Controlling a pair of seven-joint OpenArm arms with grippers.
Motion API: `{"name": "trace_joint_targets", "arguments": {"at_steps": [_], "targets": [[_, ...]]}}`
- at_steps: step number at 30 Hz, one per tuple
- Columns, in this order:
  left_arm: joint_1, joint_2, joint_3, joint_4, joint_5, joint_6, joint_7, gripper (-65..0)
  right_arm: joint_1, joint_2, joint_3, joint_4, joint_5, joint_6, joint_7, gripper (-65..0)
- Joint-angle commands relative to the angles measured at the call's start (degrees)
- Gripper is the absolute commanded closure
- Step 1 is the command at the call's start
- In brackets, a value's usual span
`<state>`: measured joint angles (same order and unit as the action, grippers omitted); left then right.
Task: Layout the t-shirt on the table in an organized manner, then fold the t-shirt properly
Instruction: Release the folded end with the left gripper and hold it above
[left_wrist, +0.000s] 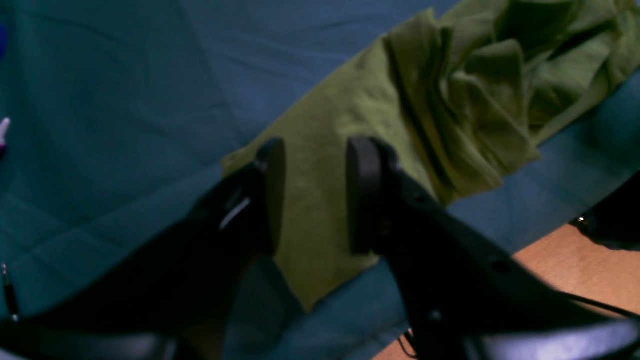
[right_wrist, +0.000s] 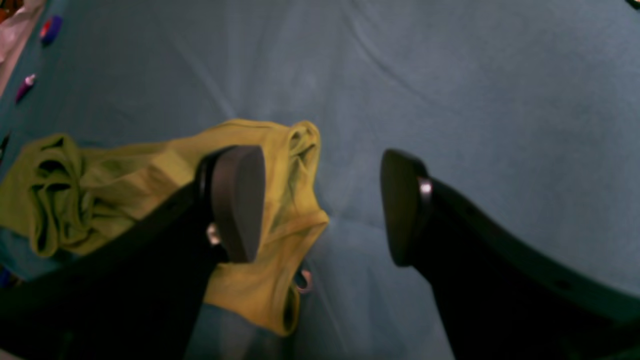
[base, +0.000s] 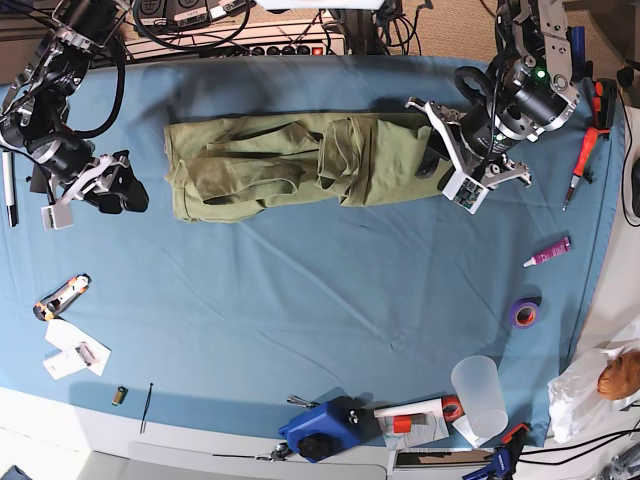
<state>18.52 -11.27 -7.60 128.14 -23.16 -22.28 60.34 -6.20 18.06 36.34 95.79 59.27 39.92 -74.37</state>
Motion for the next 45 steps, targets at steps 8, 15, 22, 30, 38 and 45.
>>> {"name": "trace_joint_targets", "arguments": {"at_steps": [8,15,22,30,38,45], "targets": [[-0.1,-0.2,-0.2,1.0,-0.6,-1.6,-3.9,-21.3,0.7,1.1,0.4,1.0,1.8,0.1,3.0,-36.5],[1.4,0.0,-0.2,1.0,-0.5,-4.5,-5.3,-21.3,0.7,1.2,0.4,1.0,1.7,0.1,4.1,-36.5],[3.9,0.0,-0.2,1.0,3.0,-4.5,-6.0,-21.3,0.6,1.2,0.4,1.0,1.7,0.1,4.0,-36.5],[4.8,0.2,-0.2,1.0,3.1,-4.5,-6.1,-21.3,0.6,1.2,0.4,1.0,1.8,0.1,4.0,-36.5],[5.3,0.2,-0.2,1.0,3.1,-4.5,-6.4,-21.3,0.6,1.2,0.4,1.0,1.7,0.1,4.0,-36.5],[5.3,0.2,-0.2,1.0,3.1,-4.5,-7.6,-21.3,0.7,1.2,0.4,1.0,1.7,0.1,4.0,-36.5]]}}
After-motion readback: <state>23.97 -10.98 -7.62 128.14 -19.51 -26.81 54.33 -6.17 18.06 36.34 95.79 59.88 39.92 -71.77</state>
